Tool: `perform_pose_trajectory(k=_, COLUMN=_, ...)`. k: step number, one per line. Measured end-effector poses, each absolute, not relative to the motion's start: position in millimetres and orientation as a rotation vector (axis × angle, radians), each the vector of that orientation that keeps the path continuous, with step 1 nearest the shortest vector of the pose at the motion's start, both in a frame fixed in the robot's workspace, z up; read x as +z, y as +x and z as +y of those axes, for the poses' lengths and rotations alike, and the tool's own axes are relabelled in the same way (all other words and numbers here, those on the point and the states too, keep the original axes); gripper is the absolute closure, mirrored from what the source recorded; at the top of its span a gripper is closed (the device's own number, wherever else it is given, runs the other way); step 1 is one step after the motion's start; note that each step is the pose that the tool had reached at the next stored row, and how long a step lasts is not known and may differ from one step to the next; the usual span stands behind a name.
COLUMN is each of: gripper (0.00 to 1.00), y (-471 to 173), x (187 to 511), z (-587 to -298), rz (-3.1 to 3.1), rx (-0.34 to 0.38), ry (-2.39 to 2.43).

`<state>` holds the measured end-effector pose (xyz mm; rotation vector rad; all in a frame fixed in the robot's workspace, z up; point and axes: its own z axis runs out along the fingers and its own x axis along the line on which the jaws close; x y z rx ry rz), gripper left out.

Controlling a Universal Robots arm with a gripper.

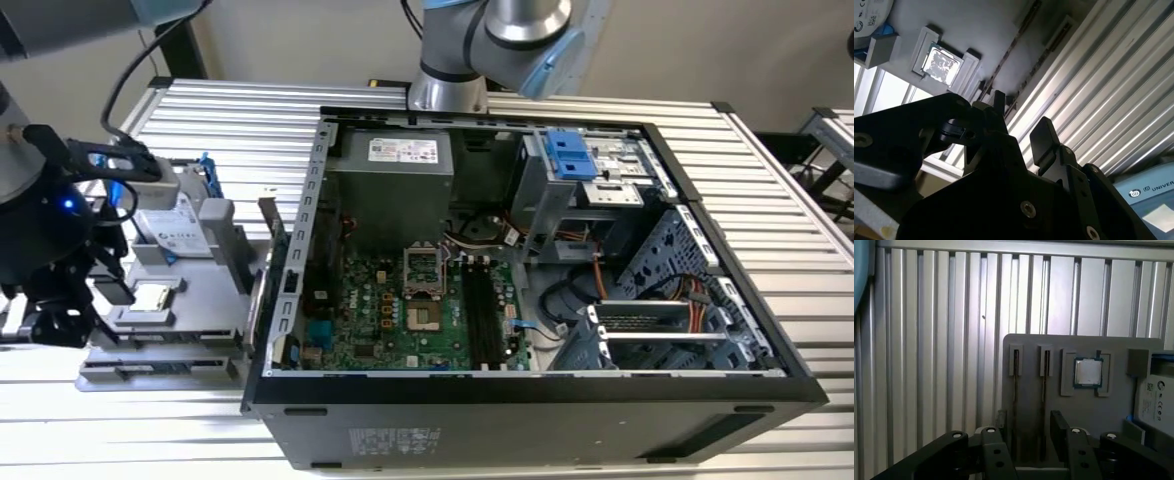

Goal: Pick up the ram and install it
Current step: 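Pick up the ram and move it above insertion slot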

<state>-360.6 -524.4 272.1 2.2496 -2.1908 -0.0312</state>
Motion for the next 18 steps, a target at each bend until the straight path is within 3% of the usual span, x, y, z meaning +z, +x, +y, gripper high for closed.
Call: perform_pose_trajectory(k=18, gripper=0.0, y=-361, x=239, z=-527, rz=-2.193, rx=-0.032, ry=2.248)
